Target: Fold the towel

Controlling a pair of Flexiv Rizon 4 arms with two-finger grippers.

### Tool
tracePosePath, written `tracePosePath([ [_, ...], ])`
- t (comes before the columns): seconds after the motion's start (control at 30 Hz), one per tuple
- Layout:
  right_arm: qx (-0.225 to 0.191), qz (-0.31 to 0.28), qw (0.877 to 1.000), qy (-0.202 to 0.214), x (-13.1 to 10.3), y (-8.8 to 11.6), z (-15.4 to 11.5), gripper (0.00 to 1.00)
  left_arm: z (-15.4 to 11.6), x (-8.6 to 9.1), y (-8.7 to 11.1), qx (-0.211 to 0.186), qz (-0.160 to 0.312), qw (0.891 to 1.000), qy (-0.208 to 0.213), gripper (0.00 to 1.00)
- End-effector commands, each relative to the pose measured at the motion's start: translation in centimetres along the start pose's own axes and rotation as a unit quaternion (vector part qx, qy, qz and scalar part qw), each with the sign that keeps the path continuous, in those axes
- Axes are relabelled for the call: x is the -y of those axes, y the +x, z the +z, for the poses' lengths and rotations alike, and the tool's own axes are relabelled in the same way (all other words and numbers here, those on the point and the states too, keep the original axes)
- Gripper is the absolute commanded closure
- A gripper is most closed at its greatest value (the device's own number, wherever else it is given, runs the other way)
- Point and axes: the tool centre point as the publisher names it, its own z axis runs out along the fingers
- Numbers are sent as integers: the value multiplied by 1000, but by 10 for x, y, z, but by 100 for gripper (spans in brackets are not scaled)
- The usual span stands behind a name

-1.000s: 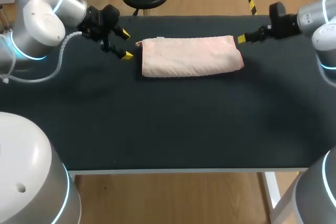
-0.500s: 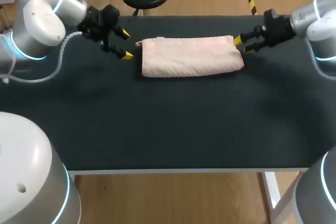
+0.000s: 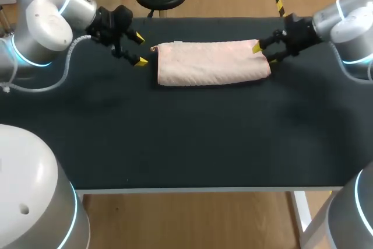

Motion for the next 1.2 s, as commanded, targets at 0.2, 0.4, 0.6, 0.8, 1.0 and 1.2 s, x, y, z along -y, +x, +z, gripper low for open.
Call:
tracePosePath([
  [0.2, 4, 13, 1000, 5, -6, -1, 22, 0, 0, -1, 0, 1, 1, 1000, 2, 0],
  [0.4, -3, 14, 1000, 9, -6, 11, 36, 0, 0, -1, 0, 1, 1, 1000, 2, 0],
  [0.6, -3, 13, 1000, 12, -5, 18, 45, 0, 0, -1, 0, 1, 1, 1000, 2, 0],
  [0.8, 37, 6, 999, -5, -7, 16, 42, 100, 0, -1, 0, 1, 1, 1000, 2, 0],
  [1.0, 89, 6, 996, -13, -12, 24, 35, 100, 0, -1, 0, 1, 1, 1000, 2, 0],
  [1.2, 117, 1, 993, -24, -18, 48, 36, 100, 0, -1, 0, 1, 1, 1000, 2, 0],
])
